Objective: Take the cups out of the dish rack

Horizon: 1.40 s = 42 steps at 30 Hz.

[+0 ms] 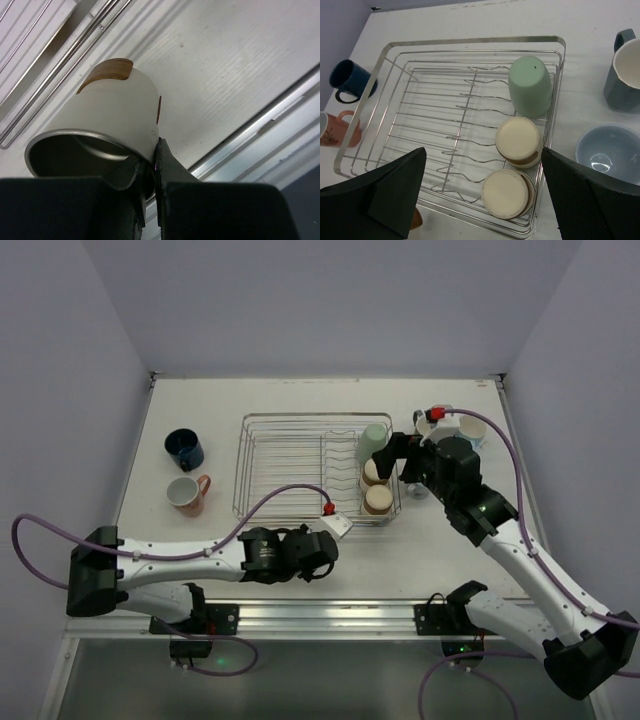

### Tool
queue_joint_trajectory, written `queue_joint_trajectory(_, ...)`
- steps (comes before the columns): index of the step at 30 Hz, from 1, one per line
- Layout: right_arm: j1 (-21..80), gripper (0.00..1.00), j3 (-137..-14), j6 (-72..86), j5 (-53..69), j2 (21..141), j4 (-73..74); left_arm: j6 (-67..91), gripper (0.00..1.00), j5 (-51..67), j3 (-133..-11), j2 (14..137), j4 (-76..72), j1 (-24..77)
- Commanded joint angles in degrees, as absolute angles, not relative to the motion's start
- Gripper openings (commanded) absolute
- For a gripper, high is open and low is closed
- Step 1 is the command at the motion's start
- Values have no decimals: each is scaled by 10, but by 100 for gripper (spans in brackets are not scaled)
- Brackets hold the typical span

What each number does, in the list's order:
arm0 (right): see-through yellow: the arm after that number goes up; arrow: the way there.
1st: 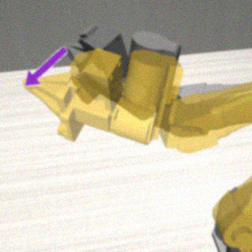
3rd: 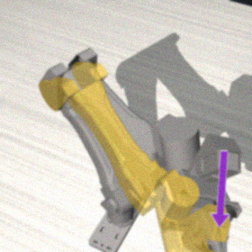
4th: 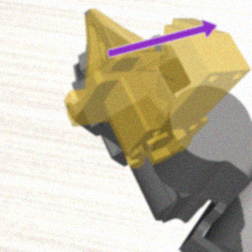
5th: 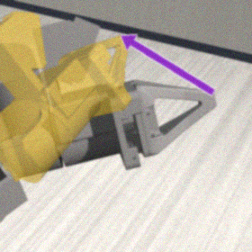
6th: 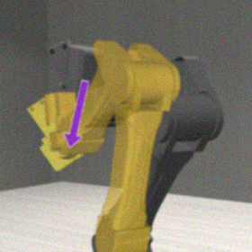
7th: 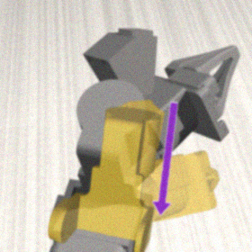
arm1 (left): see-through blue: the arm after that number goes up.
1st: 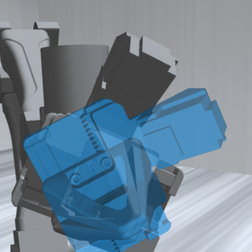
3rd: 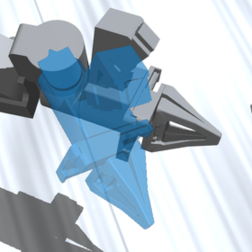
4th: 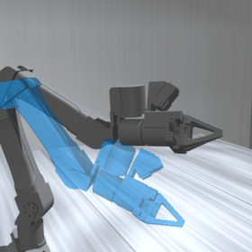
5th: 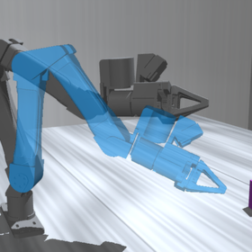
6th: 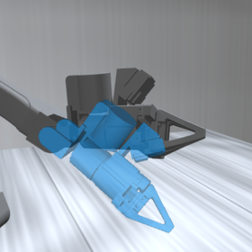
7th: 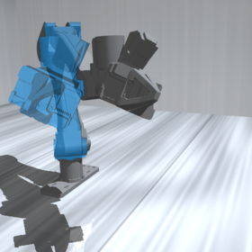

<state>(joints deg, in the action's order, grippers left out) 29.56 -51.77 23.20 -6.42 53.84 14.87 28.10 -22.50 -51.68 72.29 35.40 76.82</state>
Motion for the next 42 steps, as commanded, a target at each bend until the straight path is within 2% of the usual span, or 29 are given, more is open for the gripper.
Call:
queue_joint_trajectory(1, 294, 99, -501, 221, -92, 541, 163, 313, 0, -301, -509, 758, 364, 770)
queue_joint_trajectory(6, 294, 92, -494, 220, -124, 562, 168, 320, 0, -322, -505, 811, 372, 770)
queue_joint_trajectory(9, 294, 74, -497, 217, -125, 579, 182, 316, 0, -315, -499, 823, 365, 770)
queue_joint_trajectory(10, 294, 67, -502, 216, -123, 584, 192, 315, 3, -312, -497, 825, 361, 770)
queue_joint_trajectory(15, 295, 52, -505, 218, -101, 604, 204, 315, 18, -319, -490, 831, 363, 769)
queue_joint_trajectory(19, 309, 55, -508, 212, -92, 620, 235, 314, 34, -326, -489, 830, 363, 769)
queue_joint_trajectory(23, 321, 57, -516, 207, -100, 643, 259, 309, 40, -328, -489, 830, 360, 769)
queue_joint_trajectory(27, 338, 69, -533, 202, -114, 673, 280, 313, 46, -336, -495, 821, 370, 769)
queue_joint_trajectory(34, 362, 82, -556, 201, -142, 717, 297, 323, 64, -355, -510, 773, 380, 769)
queue_joint_trajectory(42, 366, 86, -563, 198, -142, 746, 296, 336, 77, -388, -528, 732, 383, 769)
